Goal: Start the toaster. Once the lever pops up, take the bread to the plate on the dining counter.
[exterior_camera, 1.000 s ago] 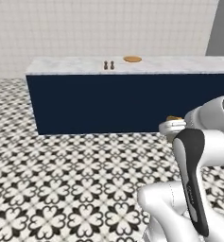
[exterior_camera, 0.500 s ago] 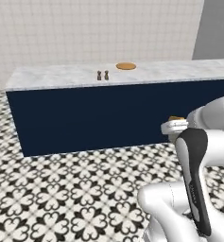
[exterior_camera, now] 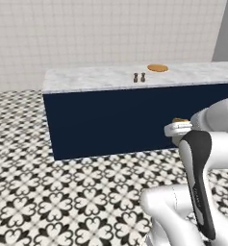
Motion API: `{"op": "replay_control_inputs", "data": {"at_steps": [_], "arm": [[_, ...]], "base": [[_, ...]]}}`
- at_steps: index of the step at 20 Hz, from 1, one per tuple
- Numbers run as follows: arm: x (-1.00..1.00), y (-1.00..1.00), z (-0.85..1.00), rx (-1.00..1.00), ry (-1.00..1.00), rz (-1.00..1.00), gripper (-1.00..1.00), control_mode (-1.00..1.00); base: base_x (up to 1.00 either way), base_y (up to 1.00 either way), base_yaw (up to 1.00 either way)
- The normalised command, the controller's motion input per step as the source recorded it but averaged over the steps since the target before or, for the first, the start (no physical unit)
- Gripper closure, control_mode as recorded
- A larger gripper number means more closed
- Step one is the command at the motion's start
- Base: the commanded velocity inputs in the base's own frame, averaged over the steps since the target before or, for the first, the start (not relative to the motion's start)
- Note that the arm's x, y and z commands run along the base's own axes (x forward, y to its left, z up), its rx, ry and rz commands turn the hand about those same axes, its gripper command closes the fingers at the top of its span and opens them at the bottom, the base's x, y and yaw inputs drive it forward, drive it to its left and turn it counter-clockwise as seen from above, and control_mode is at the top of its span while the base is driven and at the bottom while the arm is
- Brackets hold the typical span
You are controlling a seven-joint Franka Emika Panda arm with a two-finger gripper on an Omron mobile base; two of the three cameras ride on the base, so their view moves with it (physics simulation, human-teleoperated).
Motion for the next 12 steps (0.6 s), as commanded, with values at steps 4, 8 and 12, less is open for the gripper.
{"op": "replay_control_inputs", "data": {"at_steps": [4,8,12], "arm": [[0.00,0.00,0.00,0.00,0.00,0.00,1.00,1.00],[0.00,0.00,0.00,0.00,0.00,0.00,1.00,1.00],[0.00,0.00,0.00,0.00,0.00,0.00,1.00,1.00]], "base": [[0.43,1.00,-0.01],[0.45,1.00,-0.01],[0.49,1.00,0.00]]}}
